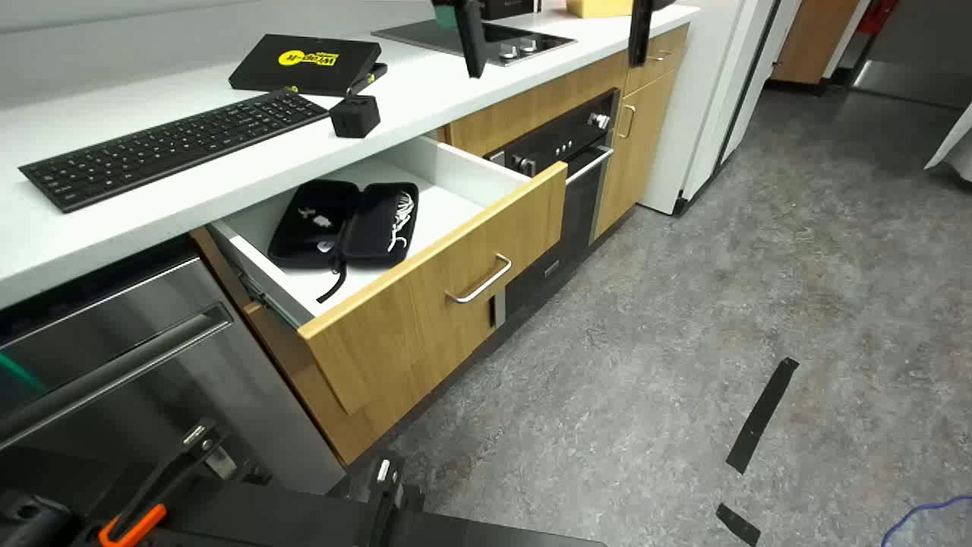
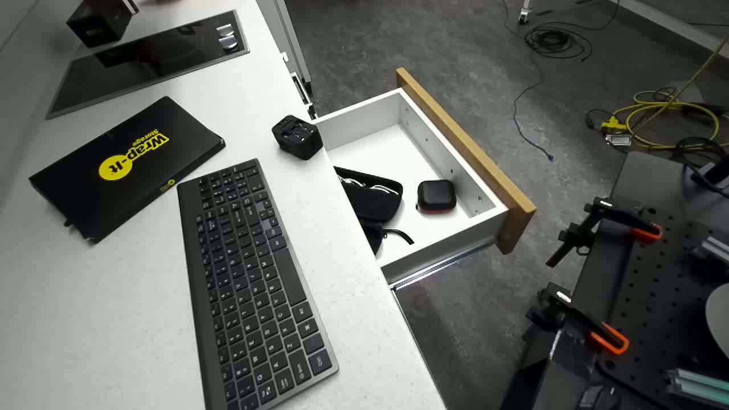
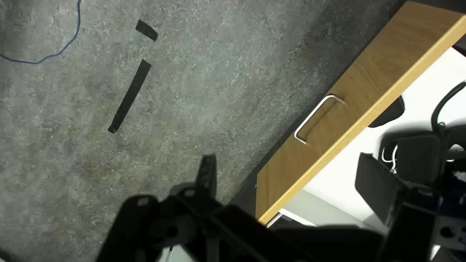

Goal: Close the open drawer

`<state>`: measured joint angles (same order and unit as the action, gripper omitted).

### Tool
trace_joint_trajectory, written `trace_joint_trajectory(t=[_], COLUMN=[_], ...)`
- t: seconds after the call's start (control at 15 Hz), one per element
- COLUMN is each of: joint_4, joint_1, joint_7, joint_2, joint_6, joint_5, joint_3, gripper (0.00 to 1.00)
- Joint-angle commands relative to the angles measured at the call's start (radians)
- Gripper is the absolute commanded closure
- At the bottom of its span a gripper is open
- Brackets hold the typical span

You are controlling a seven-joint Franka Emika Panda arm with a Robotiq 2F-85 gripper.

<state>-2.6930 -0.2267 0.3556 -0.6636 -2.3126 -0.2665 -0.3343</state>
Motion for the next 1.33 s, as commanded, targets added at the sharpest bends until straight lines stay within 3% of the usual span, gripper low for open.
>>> trace_joint_trajectory(t=[0.0, 0.27, 0.6, 0.93, 1.0, 1.07, 1.27], joint_4=[0.001, 0.005, -0.009, 0.052, 0.076, 0.012, 0.061], joint_1=[-0.01, -0.002, 0.005, -0.023, -0.006, 0.002, 0.007], joint_7=[0.006, -0.008, -0.167, -0.347, -0.346, -0.294, -0.323], joint_2=[0.002, 0.028, 0.301, 0.58, 0.607, 0.522, 0.602], joint_6=[0.002, -0.01, -0.189, -0.349, -0.313, -0.312, -0.312], joint_5=[0.009, 0.015, -0.006, -0.056, -0.017, -0.013, -0.014], joint_3=[0.01, 0.016, 0.103, 0.179, 0.172, 0.16, 0.159], gripper=[0.0, 0.0, 0.0, 0.0, 0.0, 0.0, 0.0])
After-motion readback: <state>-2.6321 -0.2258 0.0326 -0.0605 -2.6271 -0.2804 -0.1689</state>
